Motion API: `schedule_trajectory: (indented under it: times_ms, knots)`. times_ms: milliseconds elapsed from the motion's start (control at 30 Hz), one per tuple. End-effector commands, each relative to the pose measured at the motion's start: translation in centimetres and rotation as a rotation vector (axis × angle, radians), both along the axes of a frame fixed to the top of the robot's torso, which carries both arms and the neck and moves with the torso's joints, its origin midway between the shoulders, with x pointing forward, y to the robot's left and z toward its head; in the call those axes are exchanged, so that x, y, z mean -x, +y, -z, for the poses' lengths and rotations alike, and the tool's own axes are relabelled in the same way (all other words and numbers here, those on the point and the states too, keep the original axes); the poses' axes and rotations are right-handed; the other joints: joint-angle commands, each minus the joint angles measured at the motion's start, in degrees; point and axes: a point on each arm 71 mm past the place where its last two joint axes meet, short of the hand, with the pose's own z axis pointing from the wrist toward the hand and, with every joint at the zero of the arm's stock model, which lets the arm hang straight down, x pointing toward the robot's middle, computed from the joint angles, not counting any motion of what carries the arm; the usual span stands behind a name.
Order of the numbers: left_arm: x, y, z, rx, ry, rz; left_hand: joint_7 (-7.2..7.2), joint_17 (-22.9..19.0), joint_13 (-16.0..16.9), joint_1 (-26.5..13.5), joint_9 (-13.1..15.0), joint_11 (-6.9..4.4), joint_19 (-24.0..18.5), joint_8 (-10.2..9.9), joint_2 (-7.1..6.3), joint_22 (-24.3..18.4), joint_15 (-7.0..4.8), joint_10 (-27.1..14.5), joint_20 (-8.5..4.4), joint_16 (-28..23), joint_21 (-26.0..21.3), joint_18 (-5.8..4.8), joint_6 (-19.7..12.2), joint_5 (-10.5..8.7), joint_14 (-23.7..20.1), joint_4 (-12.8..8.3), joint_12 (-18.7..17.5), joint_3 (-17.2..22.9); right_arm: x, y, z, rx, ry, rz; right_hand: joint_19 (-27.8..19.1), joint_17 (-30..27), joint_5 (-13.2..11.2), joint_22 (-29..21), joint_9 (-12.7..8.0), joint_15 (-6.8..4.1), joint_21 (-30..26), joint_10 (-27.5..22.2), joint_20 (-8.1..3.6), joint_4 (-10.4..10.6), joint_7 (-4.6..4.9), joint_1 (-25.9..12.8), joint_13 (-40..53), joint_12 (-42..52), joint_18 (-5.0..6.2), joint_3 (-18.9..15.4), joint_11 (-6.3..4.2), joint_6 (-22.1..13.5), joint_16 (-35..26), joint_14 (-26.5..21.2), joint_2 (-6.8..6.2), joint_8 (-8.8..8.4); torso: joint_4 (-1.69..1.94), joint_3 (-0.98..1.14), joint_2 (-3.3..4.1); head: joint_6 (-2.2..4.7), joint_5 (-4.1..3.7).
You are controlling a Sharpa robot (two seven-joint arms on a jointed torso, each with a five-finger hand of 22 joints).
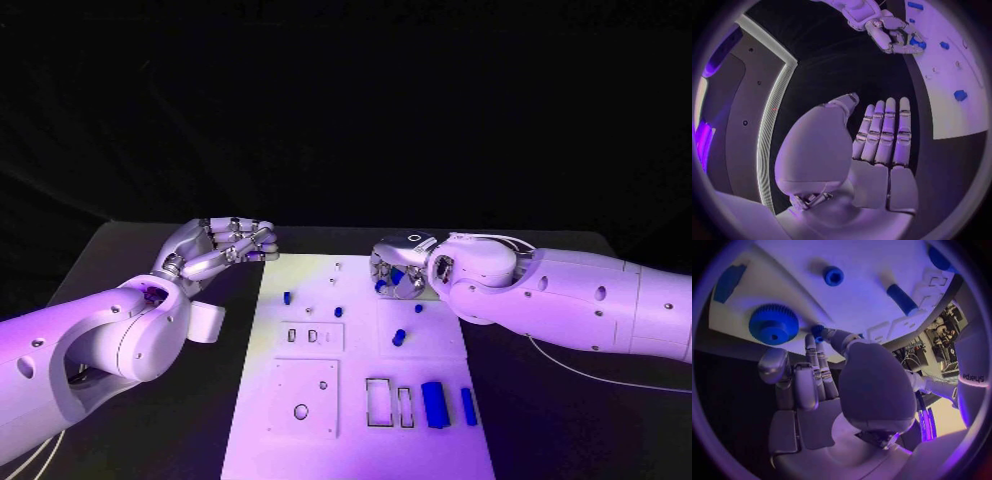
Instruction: Assemble the parts on the task board
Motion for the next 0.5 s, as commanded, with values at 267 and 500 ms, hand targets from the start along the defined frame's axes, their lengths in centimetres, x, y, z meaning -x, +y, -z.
schedule_trajectory:
  times_ms: [267, 500]
  knots:
    - [0.01, -0.14, -0.10, 0.006, 0.001, 0.022, 0.19, 0.1, 0.1, -0.1, 0.0, 0.14, 0.2, 0.1, -0.23, -0.1, 0.18, 0.4, 0.09, -0.3, -0.4, 0.74, 0.0, -0.27, -0.1, 0.1, -0.3, 0.3, 0.00, -0.02, 0.27, -0.001, -0.004, 0.014, 0.2, 0.1, 0.0, 1.1, 1.2, -0.29, 1.0, -0.1, -0.15, -0.5, -0.15, 0.3, -0.1, -0.2, -0.70, 1.4, 0.01, 0.9, 0.7, 2.3, 1.63, 1.28, 0.11, -0.01, 0.02, -0.29, -0.22]
    - [-0.04, -0.06, -0.07, 0.006, 0.002, 0.020, 0.20, 0.1, 0.1, -0.2, 0.0, 0.16, 0.2, 0.1, -0.20, -0.1, 0.19, 0.4, 0.10, -0.3, -0.4, 0.74, 0.0, -0.27, -0.1, 0.2, -0.4, 0.3, 0.18, -0.06, -0.40, -0.066, -0.054, 0.038, 3.5, -1.7, 0.0, 8.1, 3.2, -0.70, 5.8, 1.5, -0.46, -1.3, -0.59, 0.3, 0.3, 0.2, -1.92, 2.5, -0.53, 1.2, 0.1, 1.9, 2.13, 2.85, 0.23, -0.06, -0.08, -0.29, -0.35]
